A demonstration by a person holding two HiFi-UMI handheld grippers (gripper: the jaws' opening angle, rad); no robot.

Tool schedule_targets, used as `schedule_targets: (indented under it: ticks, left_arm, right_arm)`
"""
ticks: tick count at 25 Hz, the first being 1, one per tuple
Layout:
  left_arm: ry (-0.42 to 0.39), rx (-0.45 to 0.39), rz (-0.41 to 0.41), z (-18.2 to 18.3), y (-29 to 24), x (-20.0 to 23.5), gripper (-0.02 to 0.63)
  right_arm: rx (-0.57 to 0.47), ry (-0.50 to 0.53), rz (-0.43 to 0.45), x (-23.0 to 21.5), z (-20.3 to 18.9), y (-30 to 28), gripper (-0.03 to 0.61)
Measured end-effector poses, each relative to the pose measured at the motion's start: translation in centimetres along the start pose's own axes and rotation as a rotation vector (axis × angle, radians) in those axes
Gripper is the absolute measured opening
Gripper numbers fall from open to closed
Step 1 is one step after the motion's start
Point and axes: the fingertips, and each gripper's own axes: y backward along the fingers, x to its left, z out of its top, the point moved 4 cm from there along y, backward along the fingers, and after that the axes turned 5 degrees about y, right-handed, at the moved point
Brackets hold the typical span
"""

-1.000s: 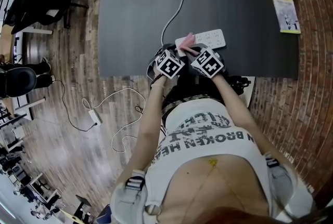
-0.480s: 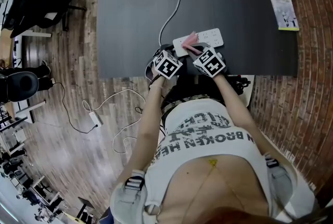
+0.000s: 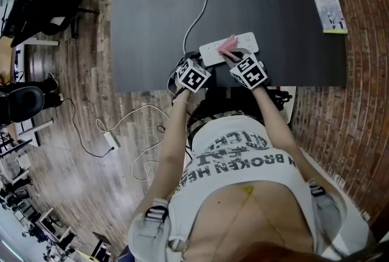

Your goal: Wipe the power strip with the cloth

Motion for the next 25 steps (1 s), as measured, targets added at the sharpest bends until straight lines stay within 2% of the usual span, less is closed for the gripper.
schedule_targets:
  ticks: [16,25]
  left_arm:
    - [0.002,0.001,-0.003,0.1,-0.1,-0.3,0.281]
    - [-0.001,-0.004,-0.011,0.1,0.1,-0.4,0.281]
  right_arm:
    - [-0.006,-0.018,-0.038,-1.2,-1.0,1.1,0.015]
    - [-0.008,-0.056,-0.089,-2.7,-2.1,2.1,0.015]
